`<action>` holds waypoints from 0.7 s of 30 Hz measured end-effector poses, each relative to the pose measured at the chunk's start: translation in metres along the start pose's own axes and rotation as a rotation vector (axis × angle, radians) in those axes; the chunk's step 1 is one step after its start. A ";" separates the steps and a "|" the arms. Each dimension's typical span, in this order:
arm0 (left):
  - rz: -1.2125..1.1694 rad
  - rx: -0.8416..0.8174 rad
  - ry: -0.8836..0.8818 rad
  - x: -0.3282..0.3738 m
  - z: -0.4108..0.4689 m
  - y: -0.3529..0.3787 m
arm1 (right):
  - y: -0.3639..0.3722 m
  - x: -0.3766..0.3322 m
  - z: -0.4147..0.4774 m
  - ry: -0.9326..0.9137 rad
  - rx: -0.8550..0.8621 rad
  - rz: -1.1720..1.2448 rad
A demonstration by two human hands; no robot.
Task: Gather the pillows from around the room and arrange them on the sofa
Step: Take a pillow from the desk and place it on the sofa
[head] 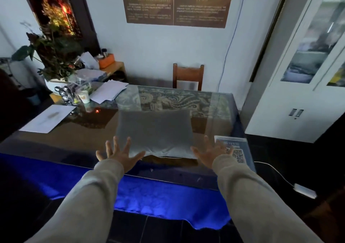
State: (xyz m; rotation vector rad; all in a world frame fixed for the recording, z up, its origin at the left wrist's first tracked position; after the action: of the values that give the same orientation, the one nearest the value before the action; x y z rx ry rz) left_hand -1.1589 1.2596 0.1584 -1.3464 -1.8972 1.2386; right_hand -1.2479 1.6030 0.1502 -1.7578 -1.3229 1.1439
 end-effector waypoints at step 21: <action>-0.268 -0.206 -0.253 -0.013 0.309 0.056 | 0.082 -0.088 0.344 0.300 -0.264 0.510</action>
State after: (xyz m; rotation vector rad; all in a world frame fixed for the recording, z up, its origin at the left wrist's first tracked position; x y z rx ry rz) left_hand -1.3744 1.1338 -0.0322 -1.0223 -2.3485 1.1450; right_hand -1.5397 1.4945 -0.0395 -2.4458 -0.8985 0.9315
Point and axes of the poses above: each hand's wrist, its own z-axis towards the middle knuckle, its own y-axis out of the palm, x = y × z, the point moved 6 cm from there along z, towards the middle knuckle, and after that the axes turned 12 degrees about z, right-handed, at the moved point
